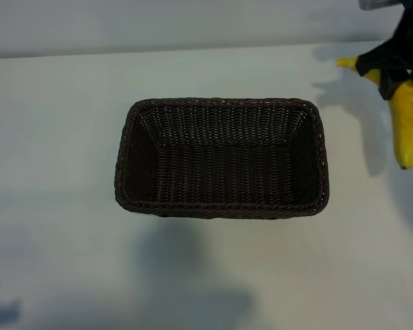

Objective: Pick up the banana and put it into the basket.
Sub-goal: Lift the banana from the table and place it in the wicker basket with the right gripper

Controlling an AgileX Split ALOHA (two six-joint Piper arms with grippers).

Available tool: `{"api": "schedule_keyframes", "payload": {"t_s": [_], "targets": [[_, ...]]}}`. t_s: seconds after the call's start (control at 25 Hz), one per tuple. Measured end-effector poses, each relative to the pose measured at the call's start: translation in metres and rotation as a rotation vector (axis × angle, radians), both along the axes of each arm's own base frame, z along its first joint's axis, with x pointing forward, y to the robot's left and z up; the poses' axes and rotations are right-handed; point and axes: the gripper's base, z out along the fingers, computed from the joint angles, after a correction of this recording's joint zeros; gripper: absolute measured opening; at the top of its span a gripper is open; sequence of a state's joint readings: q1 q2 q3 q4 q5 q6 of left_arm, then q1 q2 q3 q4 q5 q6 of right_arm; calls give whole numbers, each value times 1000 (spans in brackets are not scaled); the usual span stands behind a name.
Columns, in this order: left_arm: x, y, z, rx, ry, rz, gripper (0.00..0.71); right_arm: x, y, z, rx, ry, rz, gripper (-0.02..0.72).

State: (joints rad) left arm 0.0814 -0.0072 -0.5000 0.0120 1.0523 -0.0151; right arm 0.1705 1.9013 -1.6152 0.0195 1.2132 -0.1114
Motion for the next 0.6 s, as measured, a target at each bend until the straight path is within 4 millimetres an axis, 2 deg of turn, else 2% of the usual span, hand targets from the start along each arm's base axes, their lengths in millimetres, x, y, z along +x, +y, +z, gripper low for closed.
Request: {"api": "schedule_keyframes", "payload": {"t_s": [0.16,0.44,0.6], "targets": [[0,0,0,0,0,0,562,-6,31,2,-7,-9,167,434],[0,0,0,0,0,0,562,-27,91,2,-135,-36,617,434],[0,0,0,0,0,0,562,-41,120,2,-149,-55,760,434]]}}
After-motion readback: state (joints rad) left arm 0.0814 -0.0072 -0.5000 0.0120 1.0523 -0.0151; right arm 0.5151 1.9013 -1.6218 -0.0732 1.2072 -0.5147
